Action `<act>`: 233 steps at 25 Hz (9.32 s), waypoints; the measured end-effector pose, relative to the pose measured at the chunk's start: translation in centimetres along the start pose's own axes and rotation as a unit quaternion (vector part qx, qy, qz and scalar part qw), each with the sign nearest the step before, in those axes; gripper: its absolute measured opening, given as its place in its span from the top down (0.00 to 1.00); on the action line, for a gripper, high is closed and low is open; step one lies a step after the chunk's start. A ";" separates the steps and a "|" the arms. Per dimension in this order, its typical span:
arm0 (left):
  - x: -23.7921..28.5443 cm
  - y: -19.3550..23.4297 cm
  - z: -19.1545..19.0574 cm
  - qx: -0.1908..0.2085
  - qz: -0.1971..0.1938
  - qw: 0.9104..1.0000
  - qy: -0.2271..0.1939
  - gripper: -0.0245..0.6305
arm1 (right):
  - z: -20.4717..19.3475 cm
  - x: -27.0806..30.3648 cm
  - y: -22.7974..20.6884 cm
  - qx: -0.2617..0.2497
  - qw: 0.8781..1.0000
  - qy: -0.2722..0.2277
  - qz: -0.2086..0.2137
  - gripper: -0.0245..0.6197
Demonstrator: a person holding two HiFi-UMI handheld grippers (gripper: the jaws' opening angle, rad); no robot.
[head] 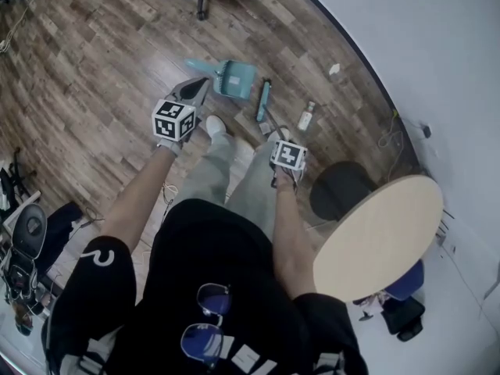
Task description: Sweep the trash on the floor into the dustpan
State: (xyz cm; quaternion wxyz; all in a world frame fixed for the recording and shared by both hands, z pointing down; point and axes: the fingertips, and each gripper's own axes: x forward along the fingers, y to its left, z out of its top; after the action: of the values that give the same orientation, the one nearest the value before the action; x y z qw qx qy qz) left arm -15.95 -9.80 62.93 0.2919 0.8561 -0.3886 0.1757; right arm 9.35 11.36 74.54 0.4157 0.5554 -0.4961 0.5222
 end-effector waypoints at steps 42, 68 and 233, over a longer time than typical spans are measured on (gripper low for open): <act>3.2 10.5 -4.0 -0.049 0.060 0.996 0.042 0.96 | 1.4 -2.3 -4.2 0.039 0.995 -0.077 -0.043 0.83; 13.5 -16.6 6.4 0.084 -0.115 0.989 0.033 0.96 | 8.1 -10.9 -20.0 0.126 0.978 -0.162 -0.037 0.83; 2.7 -2.6 0.3 0.051 -0.058 0.995 0.055 0.96 | 2.5 1.0 7.3 0.008 0.994 -0.074 0.086 0.83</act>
State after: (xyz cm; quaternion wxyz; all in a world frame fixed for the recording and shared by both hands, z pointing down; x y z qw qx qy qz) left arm -12.26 -10.15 63.14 0.2786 0.8800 -0.3121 0.2251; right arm 2.52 7.60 74.82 0.3270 0.5507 -0.5671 0.5179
